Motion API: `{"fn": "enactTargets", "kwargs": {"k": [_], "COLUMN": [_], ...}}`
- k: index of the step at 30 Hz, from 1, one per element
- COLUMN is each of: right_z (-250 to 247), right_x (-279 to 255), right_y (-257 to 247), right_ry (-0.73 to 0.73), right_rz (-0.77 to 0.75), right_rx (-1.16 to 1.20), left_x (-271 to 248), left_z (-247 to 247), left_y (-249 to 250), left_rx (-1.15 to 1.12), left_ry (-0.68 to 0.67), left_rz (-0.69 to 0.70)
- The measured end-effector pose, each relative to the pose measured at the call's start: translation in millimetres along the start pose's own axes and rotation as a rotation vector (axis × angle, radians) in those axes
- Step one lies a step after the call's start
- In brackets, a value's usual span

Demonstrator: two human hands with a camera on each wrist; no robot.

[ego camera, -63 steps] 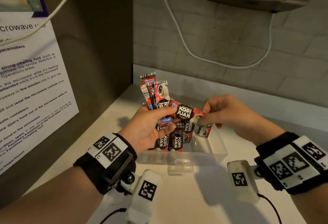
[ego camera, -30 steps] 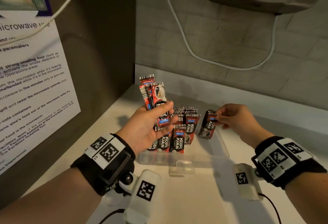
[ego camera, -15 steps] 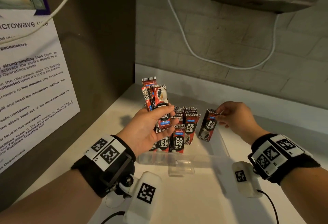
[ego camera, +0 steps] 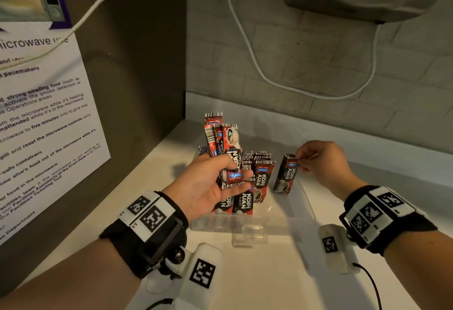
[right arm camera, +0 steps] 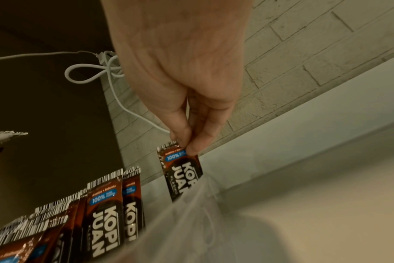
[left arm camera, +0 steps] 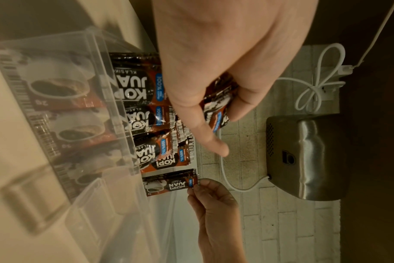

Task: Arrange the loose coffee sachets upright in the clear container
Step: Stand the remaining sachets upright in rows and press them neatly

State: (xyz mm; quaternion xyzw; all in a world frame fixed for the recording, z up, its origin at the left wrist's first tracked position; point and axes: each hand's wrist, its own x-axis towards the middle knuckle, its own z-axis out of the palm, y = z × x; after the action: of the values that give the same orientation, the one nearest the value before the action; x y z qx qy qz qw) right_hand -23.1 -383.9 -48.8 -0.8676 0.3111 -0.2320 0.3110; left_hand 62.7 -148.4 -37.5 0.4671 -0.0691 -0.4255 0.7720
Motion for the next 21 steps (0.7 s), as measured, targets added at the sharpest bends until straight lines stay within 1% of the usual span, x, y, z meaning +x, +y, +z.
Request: {"fn": "enactTargets", "kwargs": {"k": [3,11,19,21], "right_z": [-0.1,2.4,1.3,-2.0], "right_x": [1.3,1.2,0.3,0.0], "right_y": [0.4,3.8,5.0,4.0], "right_ry": [-0.007,-0.006,0.007,0.037], "right_rz": [-0.032,-0.056,-0.028,-0.023], "right_rx": [-0.029,-0.030,-0.020,-0.040], "left_x": [1.0,2.6,4.0,4.5], "left_z": [-1.8,-2.1,-1.4,-1.8], "left_y": [0.4,0.4,-0.7,-1.1], "left_rx": [0.003,0.011,0.014,0.021], "left_ry": [0.000,-0.011,-0.027,-0.041], "left_rz": [-0.001,-0.004,-0.020,-0.028]}}
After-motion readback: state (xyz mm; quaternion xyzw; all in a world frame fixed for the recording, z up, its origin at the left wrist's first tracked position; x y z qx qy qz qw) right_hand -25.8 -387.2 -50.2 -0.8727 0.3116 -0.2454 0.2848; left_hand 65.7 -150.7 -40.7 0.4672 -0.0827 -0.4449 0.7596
